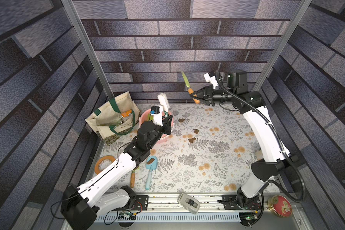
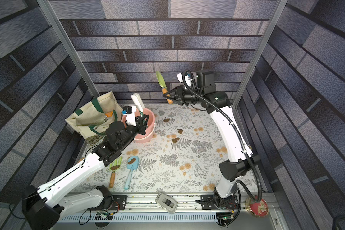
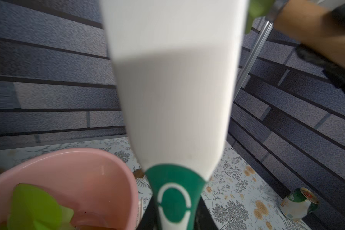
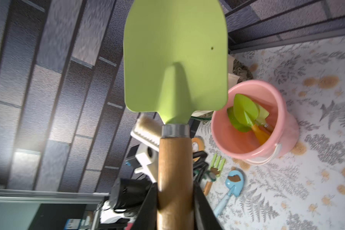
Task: Brush the soil off the hand trowel and place it into the bucket
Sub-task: Brush off the soil from the hand trowel, then place the hand trowel in the bucket.
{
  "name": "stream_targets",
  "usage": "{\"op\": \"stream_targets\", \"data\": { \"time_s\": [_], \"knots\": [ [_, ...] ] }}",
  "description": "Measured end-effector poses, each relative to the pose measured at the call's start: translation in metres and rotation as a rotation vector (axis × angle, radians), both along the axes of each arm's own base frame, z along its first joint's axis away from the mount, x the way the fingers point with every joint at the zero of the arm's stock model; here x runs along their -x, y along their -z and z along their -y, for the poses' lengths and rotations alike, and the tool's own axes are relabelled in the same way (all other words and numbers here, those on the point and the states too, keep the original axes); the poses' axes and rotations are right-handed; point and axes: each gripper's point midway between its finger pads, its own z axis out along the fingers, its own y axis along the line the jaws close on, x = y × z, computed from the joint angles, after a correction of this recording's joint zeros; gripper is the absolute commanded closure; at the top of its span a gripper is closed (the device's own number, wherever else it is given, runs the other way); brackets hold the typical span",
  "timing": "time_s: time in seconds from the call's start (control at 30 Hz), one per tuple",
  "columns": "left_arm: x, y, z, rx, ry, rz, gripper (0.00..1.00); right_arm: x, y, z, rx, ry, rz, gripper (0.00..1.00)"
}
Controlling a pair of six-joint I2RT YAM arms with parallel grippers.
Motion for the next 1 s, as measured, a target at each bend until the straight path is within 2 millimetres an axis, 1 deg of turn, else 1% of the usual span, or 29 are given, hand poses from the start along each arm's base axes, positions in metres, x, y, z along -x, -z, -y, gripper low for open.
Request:
{"op": "stream_targets", "data": {
  "time_s": [0.07, 0.1, 0.17, 0.2, 0.27, 0.3, 0.37, 0.47, 0.57, 0.67, 0.8, 0.87, 0.93, 1.0],
  "knots": [
    [0.010, 0.006, -0.029, -0.014, -0.079, -0.011, 1.00, -0.014, 0.012, -0.027, 0.052, -0.003, 0.056, 0.98],
    [0.014, 0.010, -0.039, -0.020, -0.107, -0.018, 1.00, -0.019, 0.019, -0.039, 0.073, -0.007, 0.078, 0.98],
    [0.024, 0.017, -0.065, -0.036, -0.178, -0.037, 1.00, -0.031, 0.038, -0.069, 0.121, -0.017, 0.122, 0.98],
    [0.028, 0.019, -0.074, -0.040, -0.204, -0.042, 1.00, -0.034, 0.047, -0.080, 0.140, -0.019, 0.132, 0.98],
    [0.035, 0.020, -0.090, -0.049, -0.247, -0.054, 1.00, -0.044, 0.080, -0.104, 0.208, -0.016, 0.142, 0.98],
    [0.039, 0.021, -0.096, -0.052, -0.261, -0.058, 1.00, -0.047, 0.095, -0.112, 0.240, -0.012, 0.143, 0.98],
    [0.045, 0.024, -0.106, -0.063, -0.294, -0.072, 1.00, -0.051, 0.134, -0.130, 0.329, -0.004, 0.146, 0.98],
    [0.051, 0.029, -0.118, -0.079, -0.329, -0.092, 1.00, -0.052, 0.182, -0.149, 0.436, 0.001, 0.145, 0.98],
    [0.054, 0.033, -0.126, -0.074, -0.351, -0.105, 1.00, -0.054, 0.210, -0.158, 0.501, 0.022, 0.145, 0.99],
    [0.054, 0.039, -0.129, -0.072, -0.363, -0.121, 1.00, -0.054, 0.222, -0.162, 0.547, 0.049, 0.164, 0.99],
    [0.052, 0.046, -0.128, -0.077, -0.363, -0.142, 1.00, -0.061, 0.232, -0.163, 0.585, 0.096, 0.185, 0.98],
    [0.051, 0.049, -0.127, -0.074, -0.360, -0.154, 1.00, -0.065, 0.240, -0.162, 0.608, 0.115, 0.189, 0.97],
    [0.051, 0.053, -0.126, -0.071, -0.354, -0.163, 1.00, -0.067, 0.252, -0.163, 0.634, 0.126, 0.185, 0.96],
    [0.051, 0.055, -0.125, -0.068, -0.349, -0.170, 1.00, -0.070, 0.265, -0.163, 0.655, 0.134, 0.176, 0.91]
  ]
}}
